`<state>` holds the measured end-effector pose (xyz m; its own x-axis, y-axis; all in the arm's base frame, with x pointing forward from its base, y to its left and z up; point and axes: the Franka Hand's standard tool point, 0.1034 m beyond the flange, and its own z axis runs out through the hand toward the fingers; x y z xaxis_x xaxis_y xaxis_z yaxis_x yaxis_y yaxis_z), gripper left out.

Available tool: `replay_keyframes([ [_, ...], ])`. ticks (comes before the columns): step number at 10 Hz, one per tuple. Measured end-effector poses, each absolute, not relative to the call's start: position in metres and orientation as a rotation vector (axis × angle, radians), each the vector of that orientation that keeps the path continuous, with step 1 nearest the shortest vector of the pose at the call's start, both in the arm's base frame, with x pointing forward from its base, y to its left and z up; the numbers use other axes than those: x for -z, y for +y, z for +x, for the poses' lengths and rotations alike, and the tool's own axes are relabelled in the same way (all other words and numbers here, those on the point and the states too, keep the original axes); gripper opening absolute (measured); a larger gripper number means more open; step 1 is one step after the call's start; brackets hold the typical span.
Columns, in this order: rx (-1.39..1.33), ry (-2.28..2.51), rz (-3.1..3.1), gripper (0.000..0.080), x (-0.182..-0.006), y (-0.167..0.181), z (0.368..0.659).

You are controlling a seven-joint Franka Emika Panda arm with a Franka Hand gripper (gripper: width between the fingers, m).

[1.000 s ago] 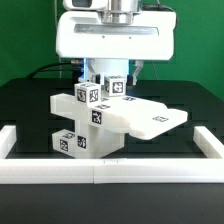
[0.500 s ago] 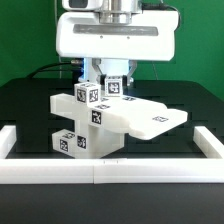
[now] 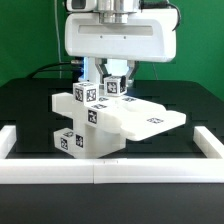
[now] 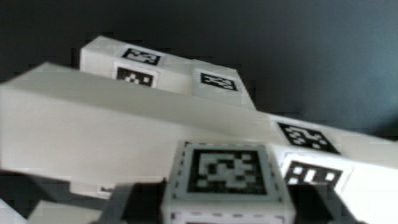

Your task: Assemble chair

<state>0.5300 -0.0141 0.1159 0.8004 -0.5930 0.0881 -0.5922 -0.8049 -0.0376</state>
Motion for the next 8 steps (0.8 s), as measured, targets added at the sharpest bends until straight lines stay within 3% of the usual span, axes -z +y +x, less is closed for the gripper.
replay_keyframes([
  [8,0.111,1.901,-2.408,0.0287,-0.1159,-0.0114,0.5303],
])
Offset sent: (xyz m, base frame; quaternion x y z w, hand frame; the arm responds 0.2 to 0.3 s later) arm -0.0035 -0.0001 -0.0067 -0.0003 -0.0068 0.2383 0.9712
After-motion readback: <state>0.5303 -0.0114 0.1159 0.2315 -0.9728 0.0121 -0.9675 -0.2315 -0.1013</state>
